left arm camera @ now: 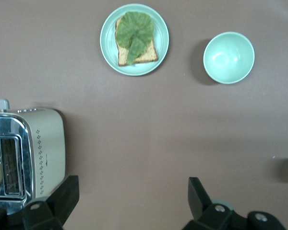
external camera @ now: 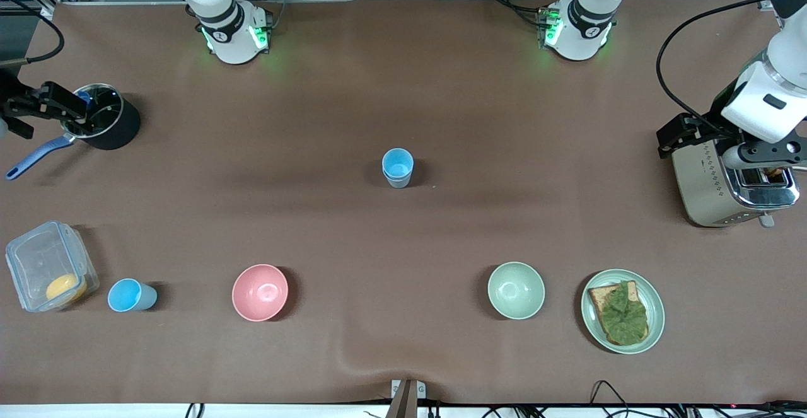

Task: Stack blue cups with both arms

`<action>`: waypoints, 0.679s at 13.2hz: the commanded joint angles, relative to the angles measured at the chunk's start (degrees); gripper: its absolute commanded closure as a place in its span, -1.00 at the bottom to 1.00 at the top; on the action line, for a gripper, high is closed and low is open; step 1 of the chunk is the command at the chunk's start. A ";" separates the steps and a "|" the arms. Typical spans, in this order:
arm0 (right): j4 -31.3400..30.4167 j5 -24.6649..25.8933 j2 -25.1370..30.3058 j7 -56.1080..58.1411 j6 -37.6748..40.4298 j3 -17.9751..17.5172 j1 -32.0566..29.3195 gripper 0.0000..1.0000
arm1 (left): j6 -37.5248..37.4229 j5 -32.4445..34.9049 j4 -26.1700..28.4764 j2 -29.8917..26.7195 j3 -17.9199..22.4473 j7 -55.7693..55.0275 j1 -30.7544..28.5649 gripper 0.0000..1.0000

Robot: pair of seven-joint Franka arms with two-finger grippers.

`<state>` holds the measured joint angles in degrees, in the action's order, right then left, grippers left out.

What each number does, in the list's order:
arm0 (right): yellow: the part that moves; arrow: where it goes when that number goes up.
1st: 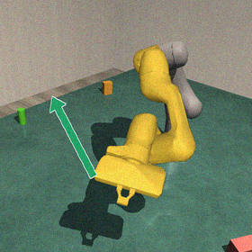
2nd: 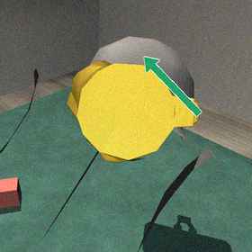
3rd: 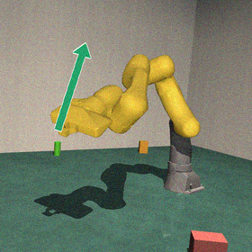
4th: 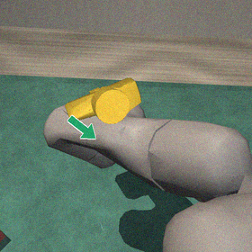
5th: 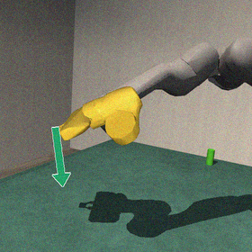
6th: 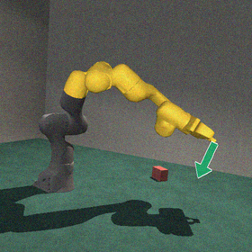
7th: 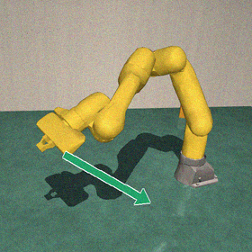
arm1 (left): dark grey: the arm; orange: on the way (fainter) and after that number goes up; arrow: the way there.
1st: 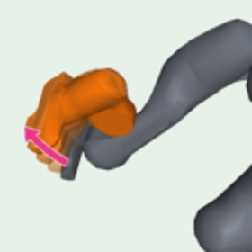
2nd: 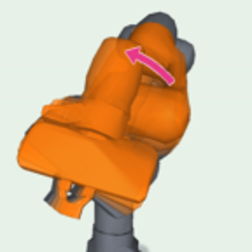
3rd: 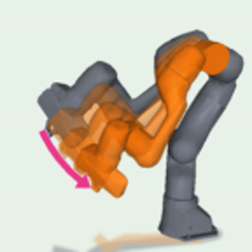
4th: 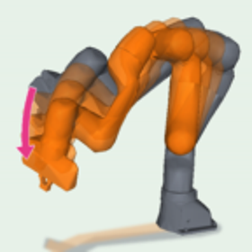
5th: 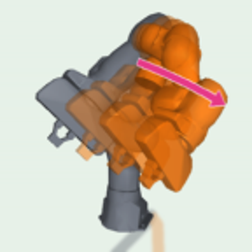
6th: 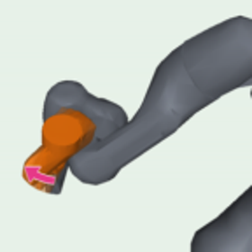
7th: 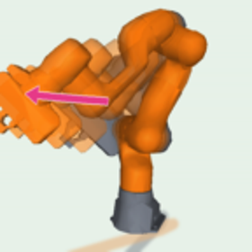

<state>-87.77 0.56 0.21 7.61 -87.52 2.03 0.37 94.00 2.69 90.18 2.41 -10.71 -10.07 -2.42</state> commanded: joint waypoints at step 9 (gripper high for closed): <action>1.02 1.64 -0.56 0.91 1.39 -0.62 0.25 -1.00 | -6.20 -3.48 -1.41 -2.32 3.24 1.81 2.33 -1.00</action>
